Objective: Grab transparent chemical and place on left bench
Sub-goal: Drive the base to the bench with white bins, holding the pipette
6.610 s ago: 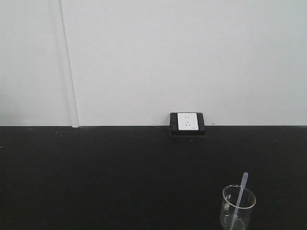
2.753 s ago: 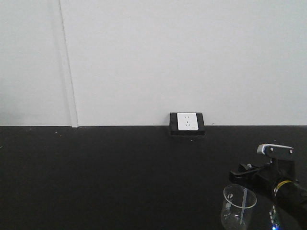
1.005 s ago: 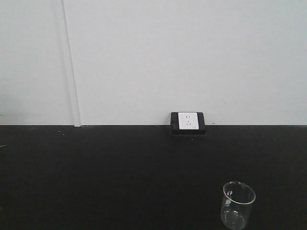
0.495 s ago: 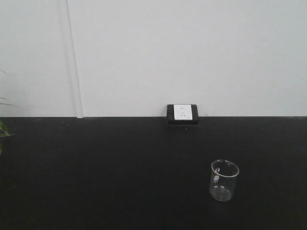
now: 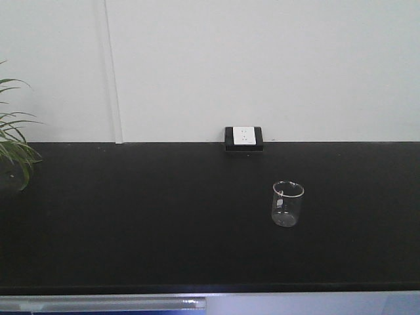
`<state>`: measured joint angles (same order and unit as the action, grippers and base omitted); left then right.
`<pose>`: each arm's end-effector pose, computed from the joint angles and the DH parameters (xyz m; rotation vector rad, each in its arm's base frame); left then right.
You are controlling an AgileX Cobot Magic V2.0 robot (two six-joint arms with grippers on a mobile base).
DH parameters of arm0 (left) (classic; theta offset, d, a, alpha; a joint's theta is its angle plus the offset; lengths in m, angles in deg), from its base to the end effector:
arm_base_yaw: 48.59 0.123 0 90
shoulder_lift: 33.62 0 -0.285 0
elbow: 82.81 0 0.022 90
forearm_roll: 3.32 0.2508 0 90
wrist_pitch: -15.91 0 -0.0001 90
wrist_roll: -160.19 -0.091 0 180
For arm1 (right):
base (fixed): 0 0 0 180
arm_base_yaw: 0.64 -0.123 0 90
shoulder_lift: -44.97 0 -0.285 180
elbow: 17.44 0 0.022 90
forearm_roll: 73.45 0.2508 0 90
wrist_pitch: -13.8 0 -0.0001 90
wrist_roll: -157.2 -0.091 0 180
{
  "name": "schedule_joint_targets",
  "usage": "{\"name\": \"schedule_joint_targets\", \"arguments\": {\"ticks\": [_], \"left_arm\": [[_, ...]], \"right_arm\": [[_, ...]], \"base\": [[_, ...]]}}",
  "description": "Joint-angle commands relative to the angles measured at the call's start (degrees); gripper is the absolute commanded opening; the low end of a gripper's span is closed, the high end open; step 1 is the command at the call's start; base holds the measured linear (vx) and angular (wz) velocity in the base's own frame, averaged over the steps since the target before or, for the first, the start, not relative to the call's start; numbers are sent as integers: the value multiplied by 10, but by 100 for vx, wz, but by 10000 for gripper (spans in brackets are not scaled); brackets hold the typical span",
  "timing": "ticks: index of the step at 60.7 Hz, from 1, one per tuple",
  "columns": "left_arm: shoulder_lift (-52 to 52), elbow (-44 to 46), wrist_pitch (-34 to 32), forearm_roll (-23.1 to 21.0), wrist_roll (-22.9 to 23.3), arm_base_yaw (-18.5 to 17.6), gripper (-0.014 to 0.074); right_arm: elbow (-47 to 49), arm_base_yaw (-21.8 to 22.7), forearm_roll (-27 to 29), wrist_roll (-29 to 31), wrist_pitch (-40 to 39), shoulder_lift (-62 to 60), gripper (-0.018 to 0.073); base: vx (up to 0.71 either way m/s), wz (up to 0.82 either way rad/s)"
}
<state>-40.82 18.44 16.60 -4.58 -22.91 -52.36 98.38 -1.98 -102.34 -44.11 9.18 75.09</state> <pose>0.0566 -0.0038 0.2036 0.0742 1.5104 -0.0272 0.0960 0.0057 0.2687 -0.1518 1.5681 -0.0537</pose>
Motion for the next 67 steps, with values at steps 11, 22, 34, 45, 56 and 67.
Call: {"name": "schedule_joint_targets", "arguments": {"ticks": [11, 22, 34, 45, 56, 67], "left_arm": [[11, -9, -45, 0, 4, -1, -3], [11, -9, -45, 0, 4, -1, -3], [11, -9, -45, 0, 4, -1, -3], [11, -9, -45, 0, 4, -1, -3], [11, -9, -45, 0, 4, -1, -3], [11, -9, -45, 0, 4, -1, -3]], "right_arm": [[16, 3, -1, 3, -37, 4, -4], [16, 3, -1, 3, -37, 4, -4], [16, 3, -1, 3, -37, 4, -4], [16, 3, -1, 3, -37, 4, -4], [16, 3, -1, 3, -37, 4, -4], [16, 3, 0, 3, -37, 4, -4]], "base": [[-39, 3], [-37, 7], [-33, 18], [-26, 49], [-19, 80], [-14, 100]]}}
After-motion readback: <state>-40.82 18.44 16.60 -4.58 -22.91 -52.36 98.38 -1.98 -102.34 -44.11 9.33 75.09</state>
